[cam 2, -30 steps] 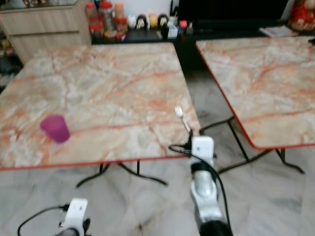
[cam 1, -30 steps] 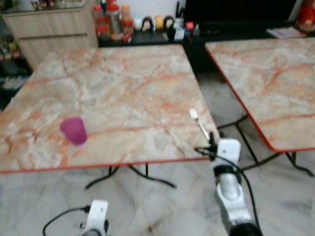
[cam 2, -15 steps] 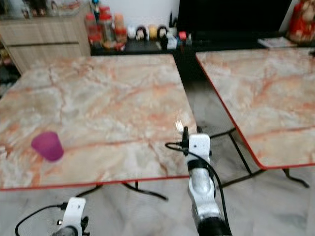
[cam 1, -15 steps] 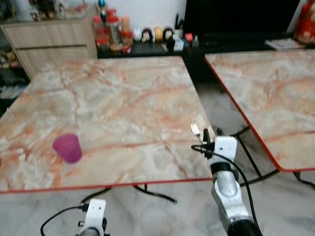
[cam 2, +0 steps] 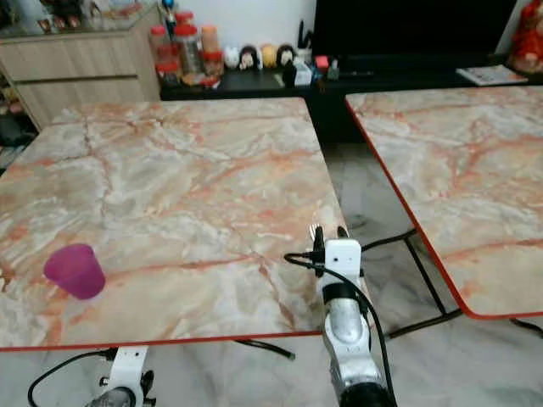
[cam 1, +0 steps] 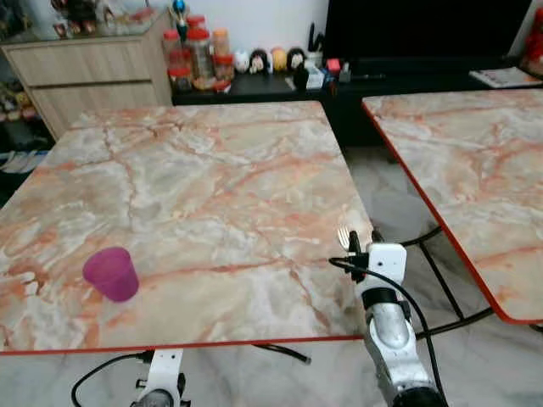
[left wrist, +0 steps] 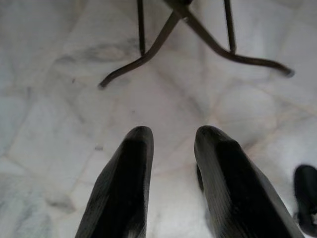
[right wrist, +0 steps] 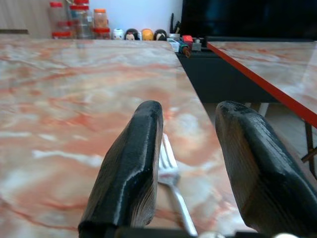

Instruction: Setting the table

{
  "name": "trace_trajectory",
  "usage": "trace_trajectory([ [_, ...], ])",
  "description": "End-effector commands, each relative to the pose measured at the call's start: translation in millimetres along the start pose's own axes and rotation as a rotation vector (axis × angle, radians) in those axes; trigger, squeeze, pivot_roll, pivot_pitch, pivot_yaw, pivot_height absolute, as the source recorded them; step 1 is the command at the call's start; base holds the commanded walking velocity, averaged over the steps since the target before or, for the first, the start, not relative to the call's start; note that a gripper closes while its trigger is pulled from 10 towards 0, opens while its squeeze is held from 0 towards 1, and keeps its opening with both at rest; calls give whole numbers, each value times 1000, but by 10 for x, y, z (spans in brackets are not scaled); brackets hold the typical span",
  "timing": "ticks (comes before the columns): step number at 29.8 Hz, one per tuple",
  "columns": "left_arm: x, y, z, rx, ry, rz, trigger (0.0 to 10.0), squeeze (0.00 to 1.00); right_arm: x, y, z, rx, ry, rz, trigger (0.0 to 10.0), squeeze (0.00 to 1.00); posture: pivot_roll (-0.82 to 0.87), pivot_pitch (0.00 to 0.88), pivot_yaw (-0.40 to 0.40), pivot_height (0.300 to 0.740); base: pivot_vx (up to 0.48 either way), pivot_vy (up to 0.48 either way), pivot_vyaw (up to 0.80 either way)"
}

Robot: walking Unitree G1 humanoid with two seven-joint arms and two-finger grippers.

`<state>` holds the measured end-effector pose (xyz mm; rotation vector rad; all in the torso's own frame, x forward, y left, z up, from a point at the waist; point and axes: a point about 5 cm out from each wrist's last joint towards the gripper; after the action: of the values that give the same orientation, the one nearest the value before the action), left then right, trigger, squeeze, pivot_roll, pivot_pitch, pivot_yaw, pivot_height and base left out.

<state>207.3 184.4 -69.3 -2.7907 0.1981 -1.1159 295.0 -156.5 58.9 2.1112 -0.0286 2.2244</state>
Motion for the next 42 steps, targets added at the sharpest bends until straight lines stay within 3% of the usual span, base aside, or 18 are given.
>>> trace_trajectory([
  [1, -79, 5, -18, -3, -28, -2, 10000, 0, 14, 9, -6, -9, 0, 16, 10000, 0, -32, 0, 11, 740, 0, 0, 0],
  [26, -106, -10, -28, -1, -29, 9, 10000, 0, 3, 58, -55, -28, -40, 8, 10000, 0, -31, 0, 15, 740, 29, 0, 0],
  [34, -145, -5, -39, -4, -40, 7, 10000, 0, 36, 210, -140, -61, -101, 42, 10000, 0, -44, 0, 15, 740, 0, 0, 0],
  [38, -145, 11, -39, -11, -41, 8, 10000, 0, 154, 361, -61, -91, -110, 77, 10000, 0, -49, 0, 18, 740, 0, 0, 0],
  [42, -140, 21, -36, -18, -42, 11, 10000, 0, 218, 480, 34, -81, -145, 46, 10000, 0, -50, 0, 19, 740, 0, 0, 0],
])
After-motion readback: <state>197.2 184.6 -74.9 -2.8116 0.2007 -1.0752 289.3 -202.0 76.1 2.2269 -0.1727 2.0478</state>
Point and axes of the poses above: a point about 5 cm out from each wrist's last joint towards the gripper, its own z axis pointing out of the wrist towards the gripper, its own x axis along the axis of the wrist's last joint, y = z × x, and after that the axes turned 3 degrees about z, right-handed
